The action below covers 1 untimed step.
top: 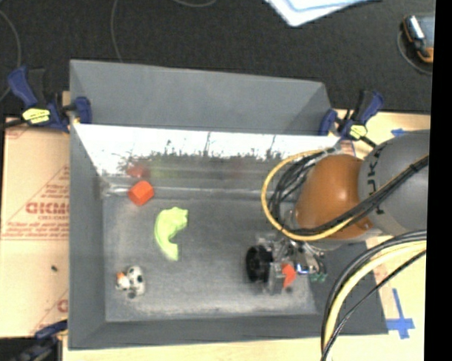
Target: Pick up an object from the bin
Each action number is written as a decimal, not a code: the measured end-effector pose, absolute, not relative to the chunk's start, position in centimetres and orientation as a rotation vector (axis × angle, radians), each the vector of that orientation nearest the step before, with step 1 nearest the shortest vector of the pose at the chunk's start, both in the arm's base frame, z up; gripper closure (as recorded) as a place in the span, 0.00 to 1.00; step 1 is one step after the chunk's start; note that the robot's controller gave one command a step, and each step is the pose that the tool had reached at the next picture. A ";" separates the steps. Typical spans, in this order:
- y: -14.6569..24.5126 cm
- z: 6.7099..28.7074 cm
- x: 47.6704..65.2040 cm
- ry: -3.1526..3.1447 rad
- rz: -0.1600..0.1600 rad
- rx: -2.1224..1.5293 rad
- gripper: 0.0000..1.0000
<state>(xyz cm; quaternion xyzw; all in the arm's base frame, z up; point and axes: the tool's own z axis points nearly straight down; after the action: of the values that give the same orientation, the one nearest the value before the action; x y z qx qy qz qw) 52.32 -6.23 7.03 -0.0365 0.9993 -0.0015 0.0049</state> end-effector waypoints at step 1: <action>-6.0 14.8 52.8 3.121 -0.007 -0.132 1.00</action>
Offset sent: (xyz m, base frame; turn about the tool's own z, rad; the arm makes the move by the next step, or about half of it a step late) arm 0.0109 -0.0016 0.1718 0.0046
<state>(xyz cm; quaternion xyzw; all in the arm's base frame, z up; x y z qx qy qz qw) 52.78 -5.98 14.81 -0.0424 0.9991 -0.0021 0.0087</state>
